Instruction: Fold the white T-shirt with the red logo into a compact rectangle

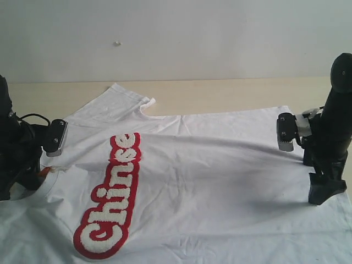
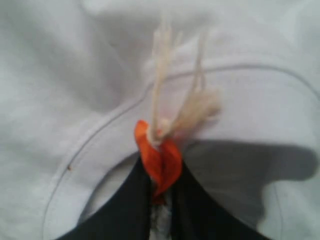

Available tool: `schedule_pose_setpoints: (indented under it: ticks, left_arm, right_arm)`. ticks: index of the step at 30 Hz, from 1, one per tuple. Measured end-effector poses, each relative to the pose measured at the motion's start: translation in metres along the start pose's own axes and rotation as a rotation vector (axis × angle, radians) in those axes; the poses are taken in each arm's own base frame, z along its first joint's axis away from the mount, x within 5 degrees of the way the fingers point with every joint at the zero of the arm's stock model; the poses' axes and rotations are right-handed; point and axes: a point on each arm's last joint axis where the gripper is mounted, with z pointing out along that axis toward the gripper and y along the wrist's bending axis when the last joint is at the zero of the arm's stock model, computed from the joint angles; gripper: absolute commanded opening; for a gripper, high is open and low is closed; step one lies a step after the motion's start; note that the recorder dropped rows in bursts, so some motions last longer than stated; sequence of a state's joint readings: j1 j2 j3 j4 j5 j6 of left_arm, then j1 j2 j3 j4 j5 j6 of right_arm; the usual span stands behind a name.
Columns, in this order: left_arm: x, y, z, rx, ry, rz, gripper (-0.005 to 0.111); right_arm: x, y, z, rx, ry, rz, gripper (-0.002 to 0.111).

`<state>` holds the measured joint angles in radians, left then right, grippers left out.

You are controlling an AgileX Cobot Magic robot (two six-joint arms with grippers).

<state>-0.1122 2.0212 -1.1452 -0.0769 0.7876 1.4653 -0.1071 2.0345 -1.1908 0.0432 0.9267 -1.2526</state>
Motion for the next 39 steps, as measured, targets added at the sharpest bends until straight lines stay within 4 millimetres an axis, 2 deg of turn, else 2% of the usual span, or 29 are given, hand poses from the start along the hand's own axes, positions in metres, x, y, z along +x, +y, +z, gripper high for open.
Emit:
schedule_pose_setpoints:
  ticks: [4,13,19,22,26,30,33,36,39]
  left_arm:
    - [0.000,0.000,0.000,0.000,0.000,0.000,0.000]
    - [0.000,0.000,0.000,-0.002,0.000,-0.004,0.000]
    - [0.000,0.000,0.000,-0.004,0.000,-0.018,0.000]
    - [0.000,0.000,0.000,-0.004,0.000,-0.020,0.000]
    - [0.000,0.000,0.000,-0.004,-0.002,-0.028,0.000]
    - [0.000,0.000,0.000,-0.004,-0.002,-0.028,0.000]
    - [0.000,0.000,0.000,-0.004,-0.004,-0.031,0.000]
    - [-0.001,0.000,0.000,-0.003,-0.007,-0.033,0.000]
    - [-0.001,0.000,0.000,-0.003,-0.010,-0.036,0.000]
  right_arm:
    - [-0.002,-0.001,0.000,0.011,-0.021,0.087,0.097]
    - [0.006,-0.002,-0.006,0.066,0.046,0.028,0.097]
    - [0.007,0.004,-0.043,0.172,0.017,0.027,0.097]
    - [0.009,0.009,-0.049,0.208,0.007,0.018,0.097]
    - [0.010,0.020,-0.030,0.236,0.012,-0.053,0.097]
    - [0.006,0.018,-0.029,0.271,-0.004,-0.108,0.097]
    - [0.001,0.019,-0.024,0.237,-0.044,-0.169,0.097]
    - [-0.002,0.019,-0.006,0.173,-0.068,-0.186,0.097]
    - [-0.003,0.018,-0.001,0.158,-0.066,-0.194,0.097]
